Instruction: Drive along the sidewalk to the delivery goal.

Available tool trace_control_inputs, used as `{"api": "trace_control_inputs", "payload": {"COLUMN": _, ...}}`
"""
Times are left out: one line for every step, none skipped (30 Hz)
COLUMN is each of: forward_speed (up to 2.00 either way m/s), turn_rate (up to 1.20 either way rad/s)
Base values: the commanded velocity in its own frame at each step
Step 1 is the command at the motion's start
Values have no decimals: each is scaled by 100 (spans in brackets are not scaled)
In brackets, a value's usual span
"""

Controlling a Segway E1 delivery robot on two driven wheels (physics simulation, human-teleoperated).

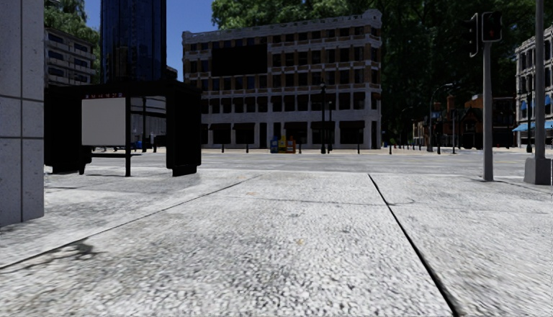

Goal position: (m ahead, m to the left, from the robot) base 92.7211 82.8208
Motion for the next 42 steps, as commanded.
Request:
{"api": "trace_control_inputs", "payload": {"forward_speed": 200, "turn_rate": 51}}
{"api": "trace_control_inputs", "payload": {"forward_speed": 200, "turn_rate": 51}}
{"api": "trace_control_inputs", "payload": {"forward_speed": 200, "turn_rate": 51}}
{"api": "trace_control_inputs", "payload": {"forward_speed": 200, "turn_rate": 50}}
{"api": "trace_control_inputs", "payload": {"forward_speed": 200, "turn_rate": 50}}
{"api": "trace_control_inputs", "payload": {"forward_speed": 200, "turn_rate": 50}}
{"api": "trace_control_inputs", "payload": {"forward_speed": 200, "turn_rate": 50}}
{"api": "trace_control_inputs", "payload": {"forward_speed": 200, "turn_rate": 50}}
{"api": "trace_control_inputs", "payload": {"forward_speed": 200, "turn_rate": 50}}
{"api": "trace_control_inputs", "payload": {"forward_speed": 200, "turn_rate": 50}}
{"api": "trace_control_inputs", "payload": {"forward_speed": 200, "turn_rate": 50}}
{"api": "trace_control_inputs", "payload": {"forward_speed": 200, "turn_rate": 50}}
{"api": "trace_control_inputs", "payload": {"forward_speed": 200, "turn_rate": 50}}
{"api": "trace_control_inputs", "payload": {"forward_speed": 200, "turn_rate": 50}}
{"api": "trace_control_inputs", "payload": {"forward_speed": 200, "turn_rate": 50}}
{"api": "trace_control_inputs", "payload": {"forward_speed": 200, "turn_rate": 50}}
{"api": "trace_control_inputs", "payload": {"forward_speed": 200, "turn_rate": 50}}
{"api": "trace_control_inputs", "payload": {"forward_speed": 200, "turn_rate": 50}}
{"api": "trace_control_inputs", "payload": {"forward_speed": 200, "turn_rate": 50}}
{"api": "trace_control_inputs", "payload": {"forward_speed": 200, "turn_rate": 50}}
{"api": "trace_control_inputs", "payload": {"forward_speed": 200, "turn_rate": 50}}
{"api": "trace_control_inputs", "payload": {"forward_speed": 200, "turn_rate": 50}}
{"api": "trace_control_inputs", "payload": {"forward_speed": 200, "turn_rate": 50}}
{"api": "trace_control_inputs", "payload": {"forward_speed": 200, "turn_rate": 50}}
{"api": "trace_control_inputs", "payload": {"forward_speed": 200, "turn_rate": 50}}
{"api": "trace_control_inputs", "payload": {"forward_speed": 200, "turn_rate": 50}}
{"api": "trace_control_inputs", "payload": {"forward_speed": 200, "turn_rate": 50}}
{"api": "trace_control_inputs", "payload": {"forward_speed": 200, "turn_rate": 50}}
{"api": "trace_control_inputs", "payload": {"forward_speed": 200, "turn_rate": 50}}
{"api": "trace_control_inputs", "payload": {"forward_speed": 200, "turn_rate": 50}}
{"api": "trace_control_inputs", "payload": {"forward_speed": 200, "turn_rate": 50}}
{"api": "trace_control_inputs", "payload": {"forward_speed": 200, "turn_rate": 50}}
{"api": "trace_control_inputs", "payload": {"forward_speed": 200, "turn_rate": 50}}
{"api": "trace_control_inputs", "payload": {"forward_speed": 200, "turn_rate": 50}}
{"api": "trace_control_inputs", "payload": {"forward_speed": 200, "turn_rate": 50}}
{"api": "trace_control_inputs", "payload": {"forward_speed": 200, "turn_rate": 50}}
{"api": "trace_control_inputs", "payload": {"forward_speed": 200, "turn_rate": 50}}
{"api": "trace_control_inputs", "payload": {"forward_speed": 200, "turn_rate": 50}}
{"api": "trace_control_inputs", "payload": {"forward_speed": 200, "turn_rate": 50}}
{"api": "trace_control_inputs", "payload": {"forward_speed": 200, "turn_rate": 49}}
{"api": "trace_control_inputs", "payload": {"forward_speed": 200, "turn_rate": 47}}
{"api": "trace_control_inputs", "payload": {"forward_speed": 200, "turn_rate": 46}}
